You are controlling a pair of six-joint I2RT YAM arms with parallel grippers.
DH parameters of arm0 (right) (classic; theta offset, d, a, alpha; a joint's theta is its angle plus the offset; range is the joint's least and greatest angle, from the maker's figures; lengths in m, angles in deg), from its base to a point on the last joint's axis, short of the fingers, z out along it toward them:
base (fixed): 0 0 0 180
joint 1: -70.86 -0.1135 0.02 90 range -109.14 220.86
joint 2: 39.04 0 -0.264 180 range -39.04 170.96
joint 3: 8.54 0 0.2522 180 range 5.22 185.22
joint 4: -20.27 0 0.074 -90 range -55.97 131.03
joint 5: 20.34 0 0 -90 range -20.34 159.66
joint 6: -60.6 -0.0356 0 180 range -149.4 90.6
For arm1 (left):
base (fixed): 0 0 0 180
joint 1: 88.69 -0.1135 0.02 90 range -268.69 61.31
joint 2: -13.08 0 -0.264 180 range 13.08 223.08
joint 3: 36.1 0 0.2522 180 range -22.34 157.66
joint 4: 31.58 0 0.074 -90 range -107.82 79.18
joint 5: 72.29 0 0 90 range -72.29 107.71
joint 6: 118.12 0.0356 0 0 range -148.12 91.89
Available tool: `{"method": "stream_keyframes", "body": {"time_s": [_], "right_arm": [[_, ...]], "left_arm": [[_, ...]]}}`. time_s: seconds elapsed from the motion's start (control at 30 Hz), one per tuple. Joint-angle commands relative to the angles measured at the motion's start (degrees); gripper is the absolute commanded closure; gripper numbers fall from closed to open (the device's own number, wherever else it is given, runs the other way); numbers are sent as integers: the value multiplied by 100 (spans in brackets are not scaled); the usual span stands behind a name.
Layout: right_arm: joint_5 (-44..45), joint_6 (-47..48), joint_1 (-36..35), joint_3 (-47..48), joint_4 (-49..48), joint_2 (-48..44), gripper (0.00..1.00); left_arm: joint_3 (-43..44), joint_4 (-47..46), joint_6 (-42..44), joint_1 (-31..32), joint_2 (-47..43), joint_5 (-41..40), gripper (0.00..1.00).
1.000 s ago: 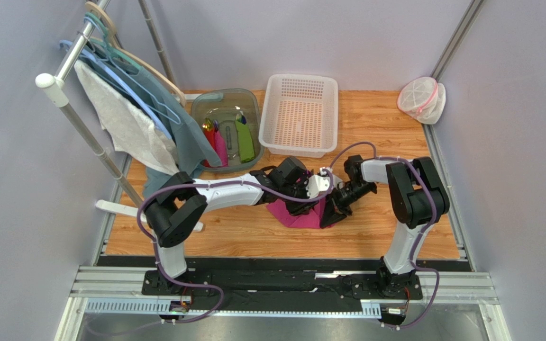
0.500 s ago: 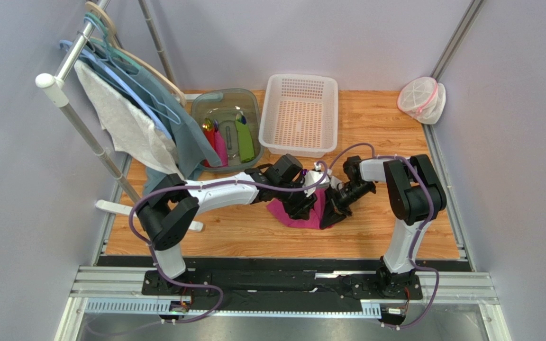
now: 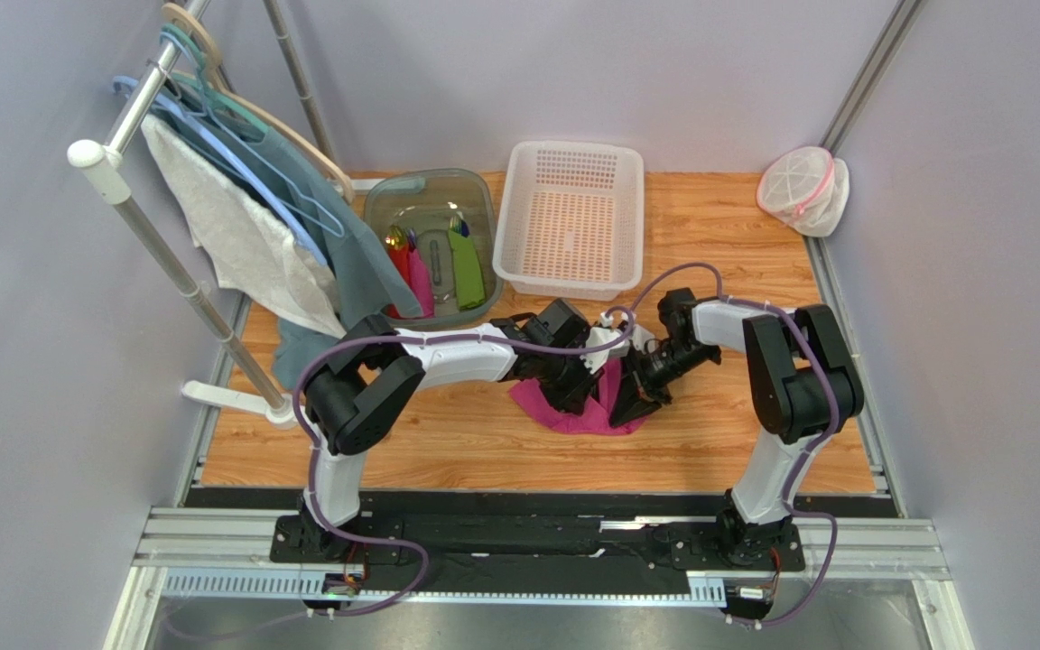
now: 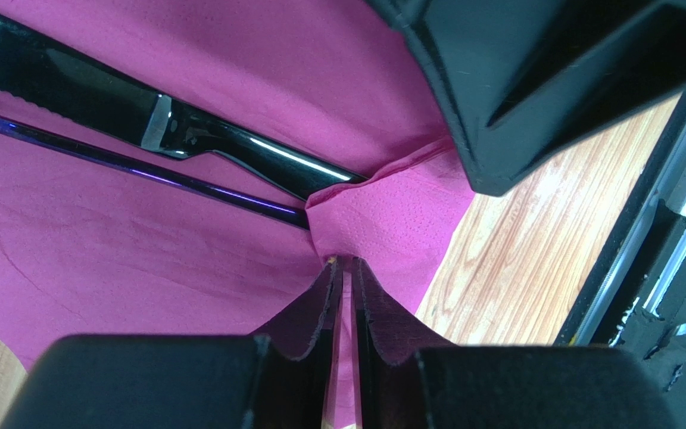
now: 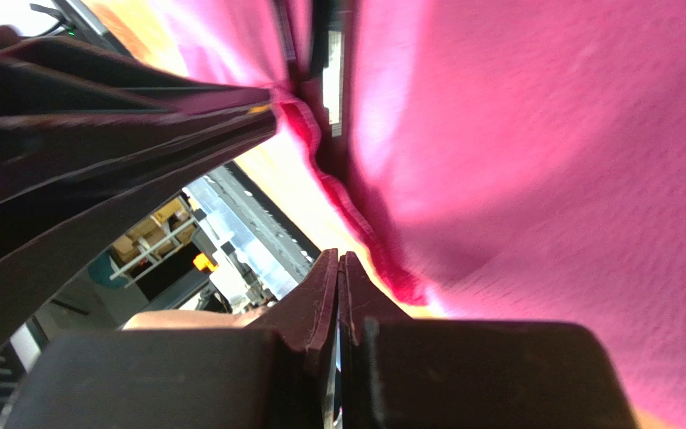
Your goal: Place the utensils on the paper napkin and roll it up
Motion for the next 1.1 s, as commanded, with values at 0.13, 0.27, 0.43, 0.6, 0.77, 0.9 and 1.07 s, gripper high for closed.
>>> {"method": "stream_keyframes", "body": {"time_s": [0.13,0.27,0.43,0.6,0.77,0.9,1.07], "right_arm": [[-202,-238,-91,190,-187,-41,97],[78,-194,-126,155,-257,188,98],[421,-256,-118,190,-292,338,99],[527,-308,-118,225,-301,452,100],[562,-309,-126,243,-284,426,100],[606,-291,-135,252,-275,417,100],[694,-238,-126,243,-248,356,99]], "left_arm": [[206,82,-162,-41,34,44,85],[188,82,-223,-68,-62,79,85],[-31,-154,-337,-138,-413,202,83],[-409,-410,-390,-138,-959,764,81],[-462,-331,-425,-138,-872,887,81],[-348,-288,-460,-138,-643,870,82],[-269,-173,-566,-164,-292,607,85]]}}
